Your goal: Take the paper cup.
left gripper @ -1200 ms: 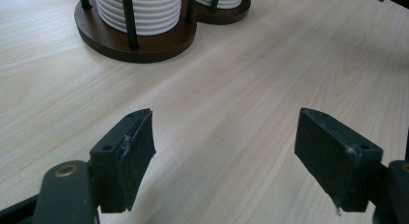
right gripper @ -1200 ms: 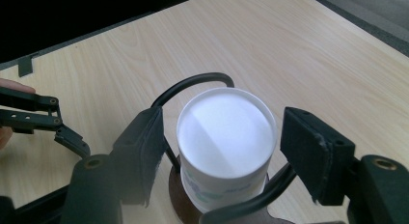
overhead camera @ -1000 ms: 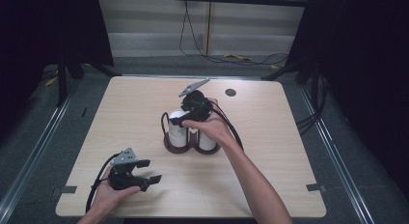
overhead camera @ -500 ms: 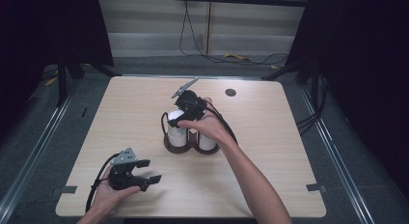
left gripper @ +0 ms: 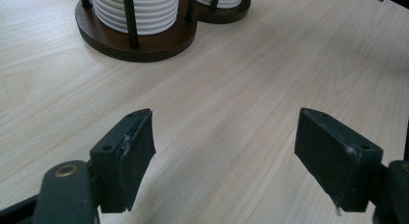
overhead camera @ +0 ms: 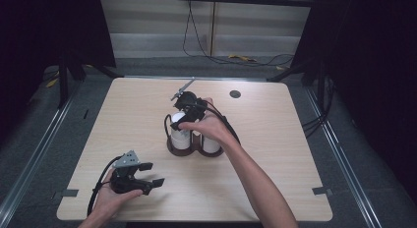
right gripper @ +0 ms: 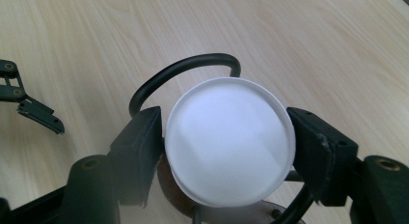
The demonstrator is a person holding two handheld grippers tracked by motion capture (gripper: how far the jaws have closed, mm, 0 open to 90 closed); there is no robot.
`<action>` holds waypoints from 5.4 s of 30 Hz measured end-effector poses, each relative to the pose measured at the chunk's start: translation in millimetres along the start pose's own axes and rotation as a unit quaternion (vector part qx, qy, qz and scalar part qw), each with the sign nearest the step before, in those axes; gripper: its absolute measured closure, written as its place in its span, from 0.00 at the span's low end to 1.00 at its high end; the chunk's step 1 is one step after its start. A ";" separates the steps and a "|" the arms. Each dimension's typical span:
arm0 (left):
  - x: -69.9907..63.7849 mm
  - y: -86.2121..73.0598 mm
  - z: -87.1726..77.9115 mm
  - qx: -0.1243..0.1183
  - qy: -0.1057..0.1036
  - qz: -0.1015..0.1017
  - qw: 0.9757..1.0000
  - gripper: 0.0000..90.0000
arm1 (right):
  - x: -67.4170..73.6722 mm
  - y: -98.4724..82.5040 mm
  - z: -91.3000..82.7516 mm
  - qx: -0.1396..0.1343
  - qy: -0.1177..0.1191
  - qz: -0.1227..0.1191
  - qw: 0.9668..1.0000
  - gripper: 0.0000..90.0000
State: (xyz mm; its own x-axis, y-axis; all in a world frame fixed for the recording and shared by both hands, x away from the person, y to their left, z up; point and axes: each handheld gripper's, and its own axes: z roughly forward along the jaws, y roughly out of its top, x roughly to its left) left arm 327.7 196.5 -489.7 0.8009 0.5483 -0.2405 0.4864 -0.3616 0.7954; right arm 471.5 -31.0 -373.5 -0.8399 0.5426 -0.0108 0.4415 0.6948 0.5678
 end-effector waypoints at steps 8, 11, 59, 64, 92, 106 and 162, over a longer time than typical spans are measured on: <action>-0.2 -0.1 -0.2 0.000 0.000 0.000 1.000 0.24 | -0.9 0.0 0.8 0.008 -0.002 -0.001 1.000 0.38; 0.2 -0.1 0.2 0.001 -0.001 -0.001 1.000 0.24 | -1.8 -0.2 -0.9 0.004 0.007 0.005 1.000 0.39; 1.7 0.9 2.6 0.000 -0.008 -0.009 1.000 0.21 | -9.0 -1.1 -37.0 -0.060 0.008 0.029 0.998 0.42; 1.9 0.9 2.2 -0.001 -0.008 -0.010 1.000 0.20 | -9.1 0.8 -42.7 -0.070 0.006 0.030 0.997 0.42; 4.0 3.5 4.5 -0.004 -0.009 -0.017 1.000 0.19 | -6.9 -6.2 -67.1 -0.126 0.020 0.054 0.990 0.43; -0.1 19.1 4.5 -0.037 0.002 -0.002 0.999 0.20 | -5.6 -20.4 -84.8 -0.160 0.027 0.061 0.985 0.43; -24.8 48.7 24.1 -0.068 -0.066 0.021 0.995 0.19 | 36.3 -151.5 -75.1 -0.225 0.102 0.090 0.965 0.43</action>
State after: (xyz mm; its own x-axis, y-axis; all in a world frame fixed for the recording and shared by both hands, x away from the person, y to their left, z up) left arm 340.0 147.2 -458.4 0.8630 0.4282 -0.2682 0.4060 -0.2715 0.8726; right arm 350.4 -152.1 -398.1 -0.8277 0.4988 0.2570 0.4420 0.2974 0.8463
